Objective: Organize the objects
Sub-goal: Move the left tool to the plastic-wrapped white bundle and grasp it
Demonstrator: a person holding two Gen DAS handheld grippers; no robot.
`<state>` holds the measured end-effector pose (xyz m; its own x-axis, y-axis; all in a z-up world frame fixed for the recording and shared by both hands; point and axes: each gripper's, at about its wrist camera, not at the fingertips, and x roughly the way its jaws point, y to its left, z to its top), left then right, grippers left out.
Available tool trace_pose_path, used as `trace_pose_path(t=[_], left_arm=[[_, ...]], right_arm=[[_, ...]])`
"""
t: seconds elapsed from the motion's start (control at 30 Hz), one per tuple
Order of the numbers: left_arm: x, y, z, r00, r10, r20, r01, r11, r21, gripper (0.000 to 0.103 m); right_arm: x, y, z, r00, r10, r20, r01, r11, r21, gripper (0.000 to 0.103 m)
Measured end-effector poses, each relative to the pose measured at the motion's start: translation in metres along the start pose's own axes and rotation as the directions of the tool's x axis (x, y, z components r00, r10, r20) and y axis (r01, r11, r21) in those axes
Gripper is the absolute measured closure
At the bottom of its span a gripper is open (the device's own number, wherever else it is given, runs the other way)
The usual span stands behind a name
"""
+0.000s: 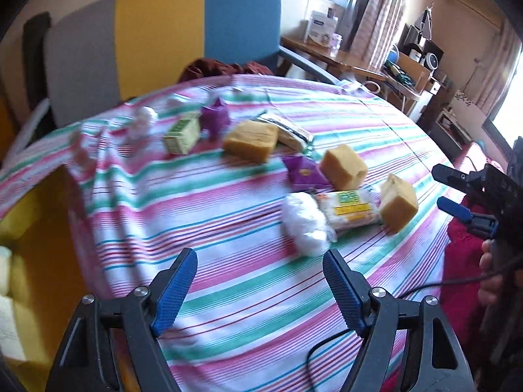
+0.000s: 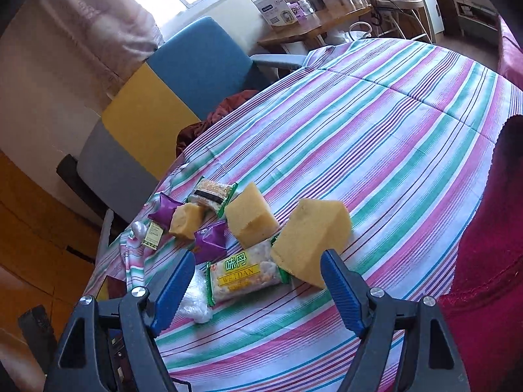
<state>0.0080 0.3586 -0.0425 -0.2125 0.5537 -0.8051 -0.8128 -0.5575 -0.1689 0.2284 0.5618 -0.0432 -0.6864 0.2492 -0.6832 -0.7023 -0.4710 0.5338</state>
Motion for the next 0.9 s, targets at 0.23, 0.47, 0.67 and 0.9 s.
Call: trace_pose_path(t=[0.23,0.47,0.67,0.9], left_arm=[[0.046,-0.023,0.023,0.998,-0.036,-0.06,0.037,0.999,0.012,0.024],[0.092,-0.019,0.034,0.99,-0.066,-0.128,0.061,0.997,-0.038,0.052],[0.09,-0.009,0.018,0.987,-0.106,-0.121,0.096,0.992,-0.083,0.066],[0.067,-0.01,-0.011,0.99,-0.082,-0.116,0.079,0.996,-0.03,0.066]], right_arm=[[0.002,-0.005,0.0,1.0,0.028,-0.011,-0.028,0.999,0.02,0.022],[0.007,-0.008,0.001,0.999,0.042,-0.035,-0.04,0.998,0.038,0.022],[0.01,-0.01,0.001,0.998,0.032,-0.046,-0.03,0.998,0.047,0.022],[0.014,-0.018,0.001,0.998,-0.021,-0.063,0.027,0.995,0.094,0.022]])
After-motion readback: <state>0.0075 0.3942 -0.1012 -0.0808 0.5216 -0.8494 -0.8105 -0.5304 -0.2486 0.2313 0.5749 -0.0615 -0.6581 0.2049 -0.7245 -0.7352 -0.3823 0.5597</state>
